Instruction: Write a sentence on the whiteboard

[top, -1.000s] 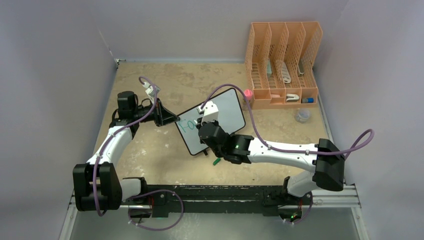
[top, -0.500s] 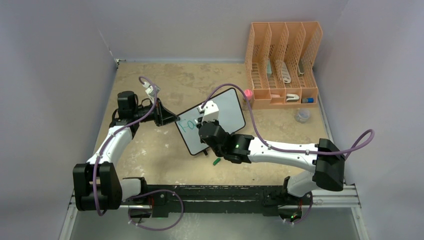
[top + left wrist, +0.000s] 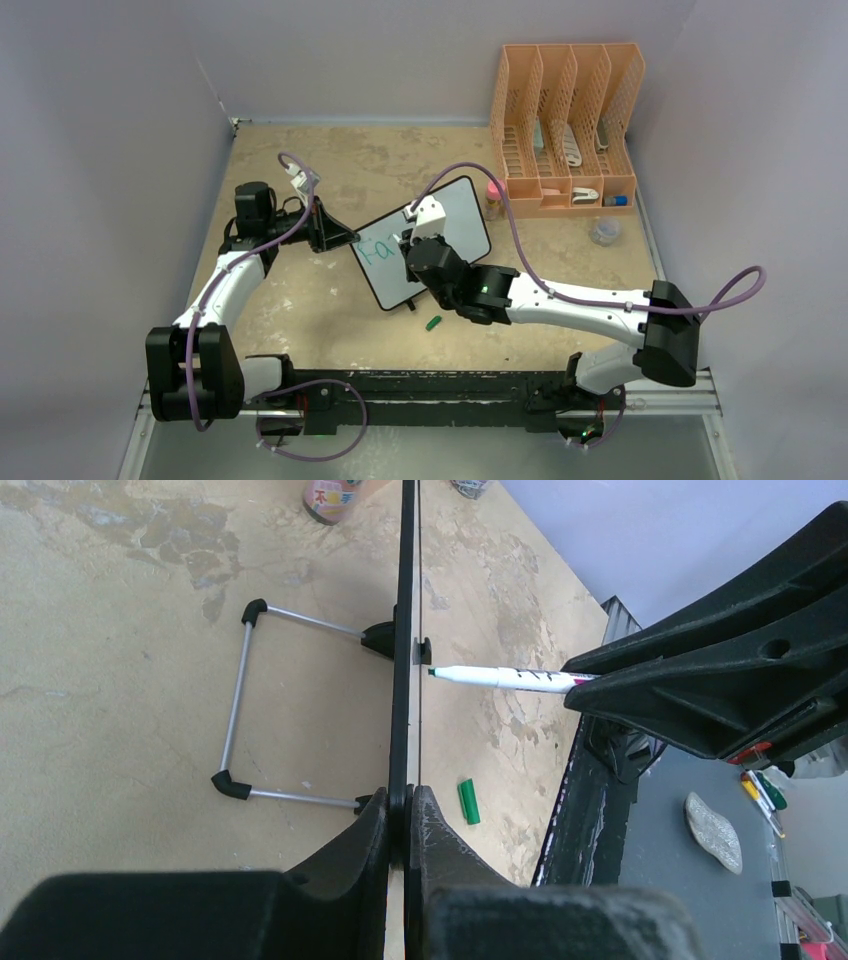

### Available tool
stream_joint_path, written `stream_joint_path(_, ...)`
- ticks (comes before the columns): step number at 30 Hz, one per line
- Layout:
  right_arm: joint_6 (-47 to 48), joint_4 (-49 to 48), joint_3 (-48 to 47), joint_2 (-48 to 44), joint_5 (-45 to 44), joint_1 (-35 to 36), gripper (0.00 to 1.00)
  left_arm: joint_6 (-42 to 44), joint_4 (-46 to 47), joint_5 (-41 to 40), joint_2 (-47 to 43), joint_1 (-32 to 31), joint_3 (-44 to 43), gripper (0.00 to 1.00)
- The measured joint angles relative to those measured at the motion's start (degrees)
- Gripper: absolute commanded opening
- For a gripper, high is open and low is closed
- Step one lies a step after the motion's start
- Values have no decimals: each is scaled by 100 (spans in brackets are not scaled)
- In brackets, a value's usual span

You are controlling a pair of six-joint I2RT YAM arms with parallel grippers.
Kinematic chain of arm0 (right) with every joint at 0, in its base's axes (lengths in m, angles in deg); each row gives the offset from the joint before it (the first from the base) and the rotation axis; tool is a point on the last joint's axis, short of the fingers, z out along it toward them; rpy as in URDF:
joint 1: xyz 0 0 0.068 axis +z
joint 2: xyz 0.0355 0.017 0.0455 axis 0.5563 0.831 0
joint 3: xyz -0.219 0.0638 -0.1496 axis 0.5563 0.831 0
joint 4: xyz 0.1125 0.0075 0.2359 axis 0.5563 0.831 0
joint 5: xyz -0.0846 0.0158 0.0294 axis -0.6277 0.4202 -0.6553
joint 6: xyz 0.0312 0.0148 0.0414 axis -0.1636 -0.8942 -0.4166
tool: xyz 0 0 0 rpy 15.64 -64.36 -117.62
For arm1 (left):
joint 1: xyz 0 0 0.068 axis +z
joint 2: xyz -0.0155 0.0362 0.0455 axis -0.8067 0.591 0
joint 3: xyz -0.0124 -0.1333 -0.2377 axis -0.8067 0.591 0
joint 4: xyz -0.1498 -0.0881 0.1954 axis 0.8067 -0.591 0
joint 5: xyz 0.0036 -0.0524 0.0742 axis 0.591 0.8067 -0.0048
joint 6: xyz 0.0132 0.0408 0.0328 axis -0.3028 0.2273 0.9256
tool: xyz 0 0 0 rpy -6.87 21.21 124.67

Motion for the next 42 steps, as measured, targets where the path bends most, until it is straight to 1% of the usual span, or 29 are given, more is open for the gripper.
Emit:
stream_joint_path(10,-4,42,2,-2,282,2,0,0,-2,9,17,-2,-11,0)
stream_joint_path(42,-140,175,0,173,105,11,0,0,-4,7,22,0,-13,0)
